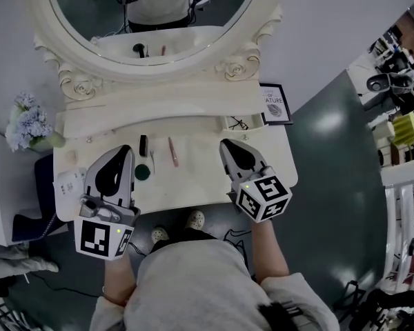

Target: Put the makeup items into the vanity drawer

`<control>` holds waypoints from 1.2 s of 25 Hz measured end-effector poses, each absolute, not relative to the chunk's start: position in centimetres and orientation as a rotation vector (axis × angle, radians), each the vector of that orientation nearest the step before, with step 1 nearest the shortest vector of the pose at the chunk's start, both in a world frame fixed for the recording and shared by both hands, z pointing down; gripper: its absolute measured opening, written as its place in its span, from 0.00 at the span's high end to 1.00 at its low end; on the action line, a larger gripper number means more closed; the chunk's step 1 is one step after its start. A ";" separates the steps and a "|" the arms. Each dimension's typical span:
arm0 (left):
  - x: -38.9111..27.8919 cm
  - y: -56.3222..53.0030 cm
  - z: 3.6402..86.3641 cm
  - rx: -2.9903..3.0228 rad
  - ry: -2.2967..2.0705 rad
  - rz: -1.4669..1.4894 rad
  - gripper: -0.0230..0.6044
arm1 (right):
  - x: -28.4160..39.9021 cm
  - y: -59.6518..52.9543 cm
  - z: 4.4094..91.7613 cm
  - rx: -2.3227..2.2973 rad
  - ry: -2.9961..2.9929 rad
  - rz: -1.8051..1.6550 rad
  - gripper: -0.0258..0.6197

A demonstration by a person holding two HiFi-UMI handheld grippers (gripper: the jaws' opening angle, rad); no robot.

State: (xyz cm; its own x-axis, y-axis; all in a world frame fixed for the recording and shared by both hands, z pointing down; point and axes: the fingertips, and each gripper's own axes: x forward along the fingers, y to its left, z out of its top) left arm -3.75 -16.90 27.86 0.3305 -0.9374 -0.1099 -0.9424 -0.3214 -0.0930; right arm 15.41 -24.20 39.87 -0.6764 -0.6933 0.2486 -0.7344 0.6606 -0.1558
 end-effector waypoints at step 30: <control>-9.1 -8.7 25.2 -2.459 1.617 0.131 0.94 | 9.7 -13.4 30.9 1.331 -2.871 0.112 0.92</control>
State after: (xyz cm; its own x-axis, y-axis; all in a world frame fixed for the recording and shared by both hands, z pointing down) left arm -9.10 -8.75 25.23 0.3994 -0.8988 -0.1805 -0.9162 -0.3842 -0.1140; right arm 9.72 -13.43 30.86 -0.6464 -0.7630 0.0073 -0.7613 0.6442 -0.0745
